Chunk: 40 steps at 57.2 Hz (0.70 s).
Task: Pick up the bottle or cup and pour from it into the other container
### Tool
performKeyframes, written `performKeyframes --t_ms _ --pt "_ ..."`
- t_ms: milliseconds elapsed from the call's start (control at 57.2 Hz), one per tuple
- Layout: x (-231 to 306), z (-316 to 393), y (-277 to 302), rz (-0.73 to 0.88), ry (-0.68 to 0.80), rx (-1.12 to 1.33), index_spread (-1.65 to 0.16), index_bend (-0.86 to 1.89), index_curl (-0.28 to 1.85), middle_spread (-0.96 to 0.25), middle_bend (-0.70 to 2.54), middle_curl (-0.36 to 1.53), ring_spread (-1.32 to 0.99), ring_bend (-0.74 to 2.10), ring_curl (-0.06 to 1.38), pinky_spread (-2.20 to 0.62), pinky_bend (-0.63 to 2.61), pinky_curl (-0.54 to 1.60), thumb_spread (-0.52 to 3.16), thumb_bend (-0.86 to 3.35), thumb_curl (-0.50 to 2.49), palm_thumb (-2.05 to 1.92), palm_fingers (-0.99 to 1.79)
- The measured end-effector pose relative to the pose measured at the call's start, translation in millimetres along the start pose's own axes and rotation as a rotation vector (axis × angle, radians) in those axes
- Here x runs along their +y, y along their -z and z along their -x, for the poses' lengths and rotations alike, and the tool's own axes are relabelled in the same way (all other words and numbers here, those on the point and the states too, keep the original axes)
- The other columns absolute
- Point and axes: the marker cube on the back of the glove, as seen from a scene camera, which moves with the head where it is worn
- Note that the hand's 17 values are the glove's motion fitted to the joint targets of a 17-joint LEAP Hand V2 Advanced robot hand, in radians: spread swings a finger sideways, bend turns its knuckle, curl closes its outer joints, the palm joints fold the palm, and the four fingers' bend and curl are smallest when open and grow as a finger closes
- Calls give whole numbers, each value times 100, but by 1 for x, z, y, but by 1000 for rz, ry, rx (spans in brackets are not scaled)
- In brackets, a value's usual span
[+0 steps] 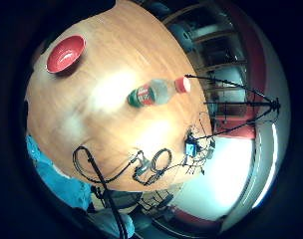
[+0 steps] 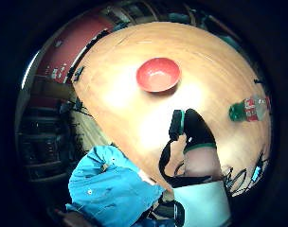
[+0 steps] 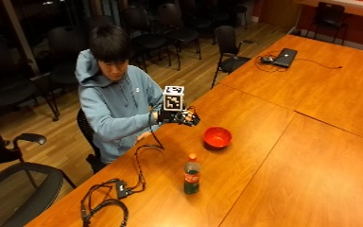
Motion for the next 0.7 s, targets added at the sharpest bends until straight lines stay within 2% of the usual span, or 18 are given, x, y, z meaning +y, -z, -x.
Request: performKeyframes --t_ms 105,245,699 --pt "9 -9 -3 6 -10 -10 -25 27 17 1 19 10 7 28 11 15 33 10 65 33 19 56 42" --pt "25 -35 -4 15 -59 -16 -30 24 23 1 18 15 9 27 15 20 34 13 88 28 26 59 40" --pt "78 -152 -9 2 -262 -114 -34 11 28 1 19 25 10 30 23 24 37 20 106 12 40 67 34"
